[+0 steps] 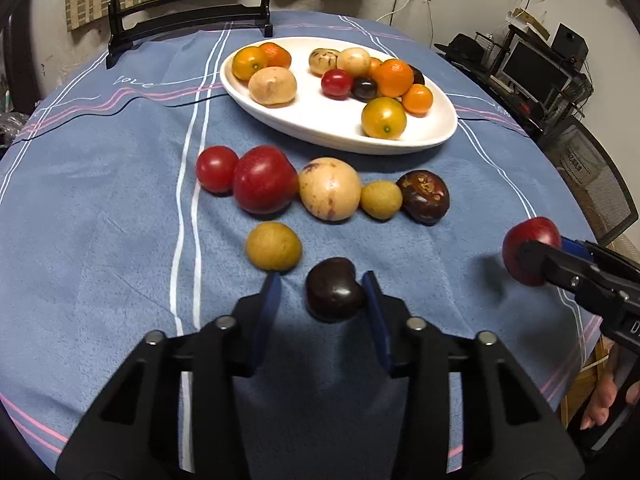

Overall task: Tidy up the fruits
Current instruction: 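Grasp the dark brown heart-shaped fruit with the left tool while the right tool grasps the red apple, then lower both fruits onto the white plate, open both tools and withdraw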

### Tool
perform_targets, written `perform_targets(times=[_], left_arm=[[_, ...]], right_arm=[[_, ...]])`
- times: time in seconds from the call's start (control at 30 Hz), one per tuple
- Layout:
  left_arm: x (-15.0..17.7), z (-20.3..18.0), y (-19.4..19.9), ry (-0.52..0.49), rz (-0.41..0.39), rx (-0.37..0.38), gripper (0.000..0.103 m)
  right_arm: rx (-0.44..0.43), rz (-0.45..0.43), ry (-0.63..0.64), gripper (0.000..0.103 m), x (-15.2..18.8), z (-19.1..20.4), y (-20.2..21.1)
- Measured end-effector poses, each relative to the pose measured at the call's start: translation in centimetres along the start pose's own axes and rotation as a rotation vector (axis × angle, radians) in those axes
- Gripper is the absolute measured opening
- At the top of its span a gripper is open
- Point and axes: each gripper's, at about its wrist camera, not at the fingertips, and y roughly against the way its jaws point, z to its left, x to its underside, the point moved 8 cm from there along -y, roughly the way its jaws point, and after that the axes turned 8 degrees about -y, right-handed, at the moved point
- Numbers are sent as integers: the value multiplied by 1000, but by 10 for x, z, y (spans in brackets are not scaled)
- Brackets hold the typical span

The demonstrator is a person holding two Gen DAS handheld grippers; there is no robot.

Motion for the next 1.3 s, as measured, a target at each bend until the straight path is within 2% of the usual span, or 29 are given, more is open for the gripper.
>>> perform_targets(times=[0.03,0.1,0.33,0.63,0.8,0.93,1.07,1.13,1.17,1.3], left_arm=[[1,-3,2,4,2,26,28],[1,-8,6,-23,-2,13,28],[1,-16,24,-51,-39,46,28],[-1,-5,41,-35,-78,73,28],[-15,6,49,-23,-92,77,28],[-45,18,52,-34,-109,66,28],[-98,33,45,-42,-125,2,29],[-121,39,37,-29,-125,-8,29],[-140,43,28,-16,-115,-4,29],[-180,51,-11,46,-56,42,29]], right_arm=[[-2,2,-1,40,0,1,0],[-7,3,3,40,1,3,1],[-3,0,25,40,0,16,2],[9,16,57,40,-2,33,-7],[15,15,81,40,-12,40,-9],[25,2,105,40,-30,43,-9],[47,-30,149,40,-63,50,-11],[56,-42,172,40,-83,55,-19],[60,-49,179,40,-91,57,-23],[110,-60,190,40,-127,55,-59]])
